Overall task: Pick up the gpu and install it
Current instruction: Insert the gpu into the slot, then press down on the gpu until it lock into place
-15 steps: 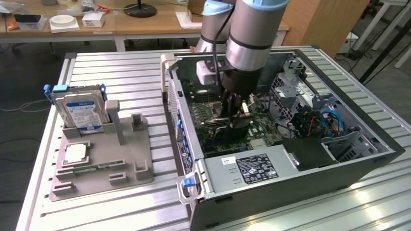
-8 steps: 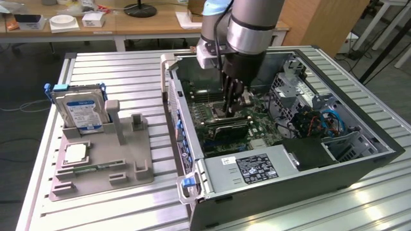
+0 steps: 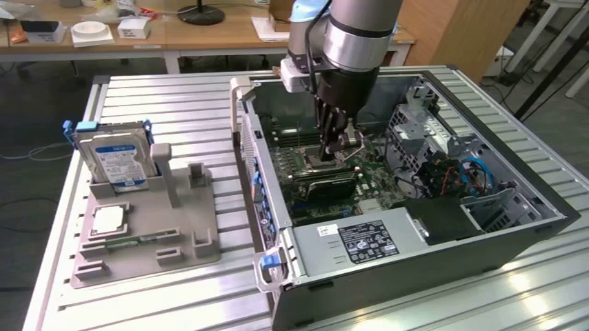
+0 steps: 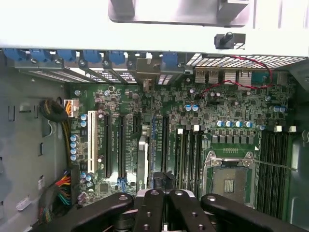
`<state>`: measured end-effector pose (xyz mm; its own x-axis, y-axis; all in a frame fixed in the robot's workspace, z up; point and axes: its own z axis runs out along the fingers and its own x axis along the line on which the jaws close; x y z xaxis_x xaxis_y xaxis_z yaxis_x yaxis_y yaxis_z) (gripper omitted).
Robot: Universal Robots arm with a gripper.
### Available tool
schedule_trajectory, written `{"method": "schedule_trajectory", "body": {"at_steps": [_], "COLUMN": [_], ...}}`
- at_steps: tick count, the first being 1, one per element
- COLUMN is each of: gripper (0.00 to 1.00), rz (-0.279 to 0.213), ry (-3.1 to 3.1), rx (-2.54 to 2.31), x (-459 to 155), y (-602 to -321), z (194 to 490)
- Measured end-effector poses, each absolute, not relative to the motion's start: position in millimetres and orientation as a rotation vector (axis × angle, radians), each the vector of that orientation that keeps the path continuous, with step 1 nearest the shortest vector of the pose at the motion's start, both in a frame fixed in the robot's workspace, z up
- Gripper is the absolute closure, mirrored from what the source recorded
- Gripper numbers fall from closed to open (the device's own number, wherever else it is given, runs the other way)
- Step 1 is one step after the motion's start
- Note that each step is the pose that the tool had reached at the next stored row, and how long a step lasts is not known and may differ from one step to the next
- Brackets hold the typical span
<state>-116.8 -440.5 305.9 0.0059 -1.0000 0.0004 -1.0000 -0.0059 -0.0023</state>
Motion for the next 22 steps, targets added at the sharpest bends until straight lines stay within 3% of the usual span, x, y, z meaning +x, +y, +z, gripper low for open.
{"method": "schedule_trajectory", "body": {"at_steps": [22], "gripper": [0.89], "rz": [-0.005], "ry": [2.214], "rx": [-2.227], "x": [-116.9], "y": [-439.9], "z": [297.4]}}
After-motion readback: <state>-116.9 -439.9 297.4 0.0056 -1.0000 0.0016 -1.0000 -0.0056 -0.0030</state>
